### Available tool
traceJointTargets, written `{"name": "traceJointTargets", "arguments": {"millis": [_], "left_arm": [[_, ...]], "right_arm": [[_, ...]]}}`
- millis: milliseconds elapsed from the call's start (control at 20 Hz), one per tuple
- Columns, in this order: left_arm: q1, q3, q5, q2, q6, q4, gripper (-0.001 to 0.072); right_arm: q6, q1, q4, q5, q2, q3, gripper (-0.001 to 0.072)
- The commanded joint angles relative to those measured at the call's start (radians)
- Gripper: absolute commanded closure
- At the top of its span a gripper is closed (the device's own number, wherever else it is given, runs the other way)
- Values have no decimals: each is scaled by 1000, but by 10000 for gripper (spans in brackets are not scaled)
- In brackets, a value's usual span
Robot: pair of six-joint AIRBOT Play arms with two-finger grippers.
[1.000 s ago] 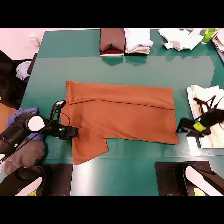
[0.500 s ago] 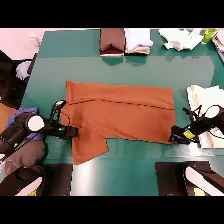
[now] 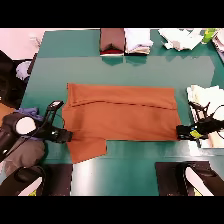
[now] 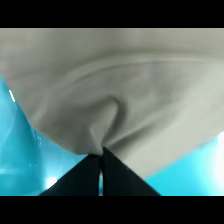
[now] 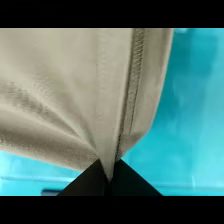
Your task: Fold the shirts.
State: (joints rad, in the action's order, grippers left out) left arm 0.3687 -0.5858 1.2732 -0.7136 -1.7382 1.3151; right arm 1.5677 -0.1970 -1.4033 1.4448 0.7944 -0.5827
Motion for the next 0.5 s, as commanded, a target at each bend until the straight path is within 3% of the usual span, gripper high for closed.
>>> {"name": "traceJointTargets", "arguments": {"millis": [0, 100, 200, 450], "left_arm": [[0, -10, 174, 116, -15, -12, 686], [0, -45, 199, 129, -14, -12, 686], [0, -98, 135, 124, 0, -6, 686], [0, -232, -44, -39, 58, 84, 685]], "right_arm": [[2, 1, -56, 113, -121, -28, 692], [2, 0, -66, 130, -166, -29, 691], [2, 0, -64, 112, -162, -42, 692], [2, 2, -56, 12, 45, -225, 692]]}}
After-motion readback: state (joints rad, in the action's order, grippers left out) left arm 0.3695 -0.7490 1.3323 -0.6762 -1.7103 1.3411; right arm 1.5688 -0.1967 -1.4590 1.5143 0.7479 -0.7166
